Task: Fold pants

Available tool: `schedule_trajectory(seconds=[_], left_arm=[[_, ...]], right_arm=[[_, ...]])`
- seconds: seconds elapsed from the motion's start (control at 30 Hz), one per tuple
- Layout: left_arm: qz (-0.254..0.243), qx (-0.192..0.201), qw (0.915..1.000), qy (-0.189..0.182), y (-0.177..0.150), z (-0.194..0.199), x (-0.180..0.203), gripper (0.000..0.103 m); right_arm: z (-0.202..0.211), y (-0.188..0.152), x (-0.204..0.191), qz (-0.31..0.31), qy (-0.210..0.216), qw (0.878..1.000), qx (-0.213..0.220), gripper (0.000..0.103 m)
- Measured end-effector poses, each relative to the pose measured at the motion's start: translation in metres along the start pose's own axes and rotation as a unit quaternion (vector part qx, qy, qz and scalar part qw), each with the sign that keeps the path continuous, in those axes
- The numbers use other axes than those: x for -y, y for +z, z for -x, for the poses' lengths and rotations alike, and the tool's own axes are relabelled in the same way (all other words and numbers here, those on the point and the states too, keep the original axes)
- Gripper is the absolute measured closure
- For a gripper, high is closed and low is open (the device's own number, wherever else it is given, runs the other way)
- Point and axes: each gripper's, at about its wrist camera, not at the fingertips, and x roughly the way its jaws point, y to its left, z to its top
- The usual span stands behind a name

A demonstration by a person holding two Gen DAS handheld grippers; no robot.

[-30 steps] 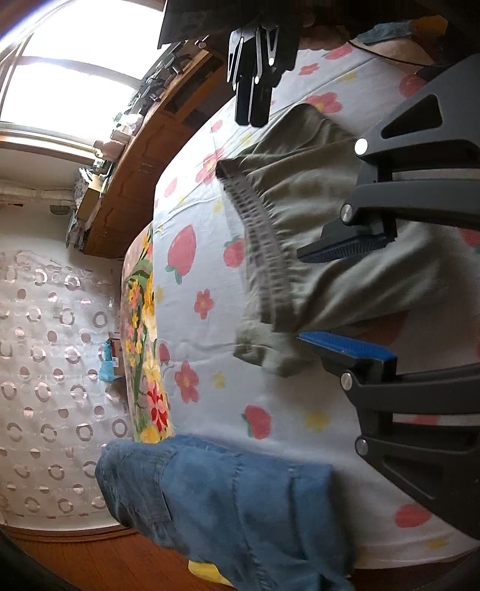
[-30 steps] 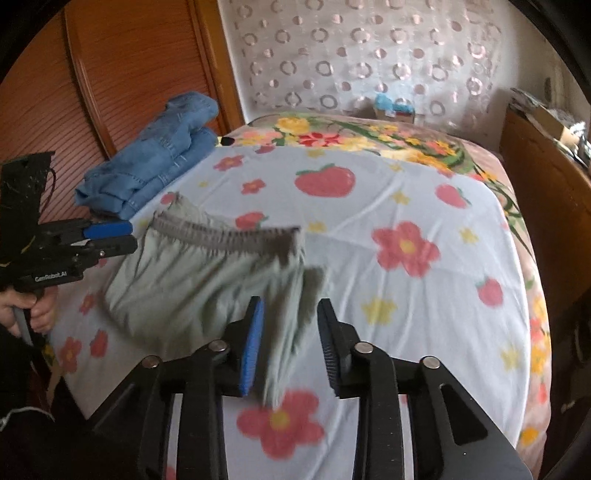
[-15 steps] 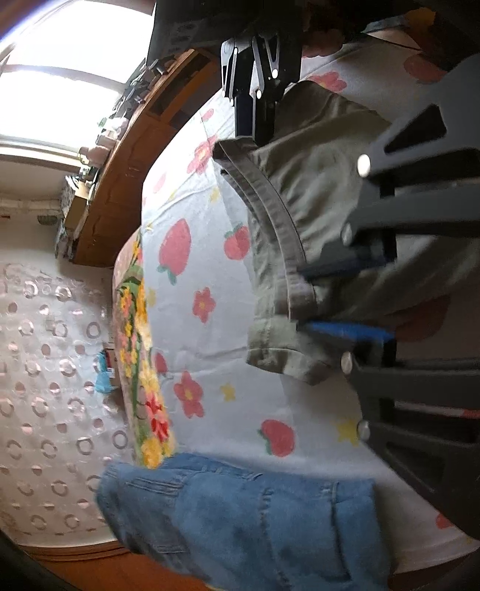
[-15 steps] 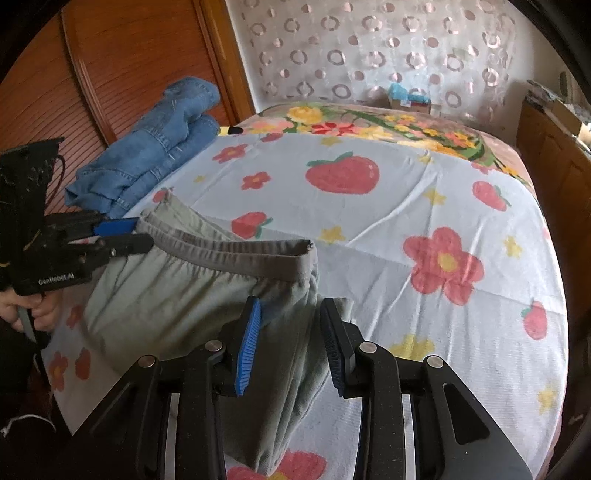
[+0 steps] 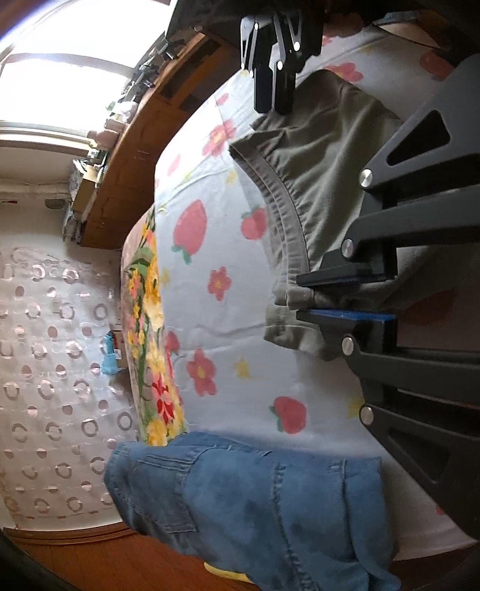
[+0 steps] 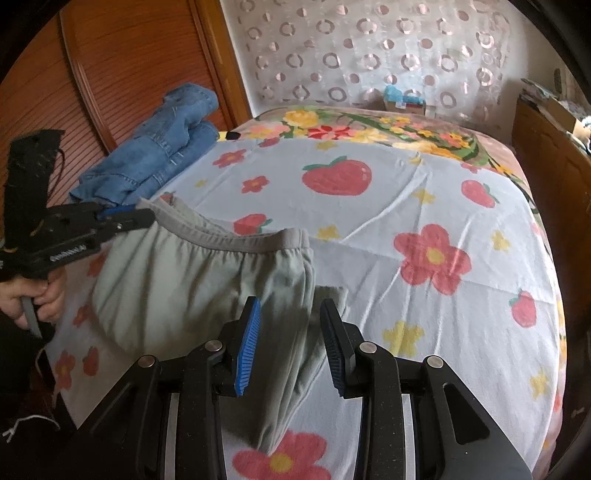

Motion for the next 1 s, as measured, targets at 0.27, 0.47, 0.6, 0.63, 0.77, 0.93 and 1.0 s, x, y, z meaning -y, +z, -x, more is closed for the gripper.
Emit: schedule_trajectory(seconds=[0.27,0.47,0.6,0.63,0.77,0.93,1.0], left_arm=[[0.003,-0.022,0.9997,0.007,-0.009,-0.012,-0.002,0.083],[0.004,-0.022,0.9997,0.006,-0.01,-0.013,-0.003,0.079],[0.003,-0.022,0.9997,0.007,-0.01,-0.014,-0.004,0.079],[0.004,-0.021,0.9997,0.006,-0.01,-0.013,-0.004,0.079],[0.007,-0.02,0.9997,0.007,-0.009,-0.015,-0.005,0.079],[0.01,-0.019,0.9997,0.009,-0.01,-0.015,-0.005,0.078],[0.012,-0.019,0.9997,0.01,-0.011,-0.015,-0.005,0.077]], right_arm=[[-0.005,-0.008,-0.004,0.012,-0.005,1.0,-0.014,0.087],[0.004,-0.009,0.002,0.006,-0.033,0.999,-0.004,0.102],[0.005,-0.009,0.003,0.005,-0.025,1.0,-0.002,0.101],[0.006,-0.009,0.003,0.006,-0.025,1.0,0.0,0.101],[0.008,-0.006,0.002,0.001,-0.029,1.0,0.002,0.078],[0.005,-0.004,0.003,-0.007,-0.027,1.0,-0.007,0.061],[0.002,-0.003,0.004,-0.011,-0.029,0.999,-0.01,0.056]])
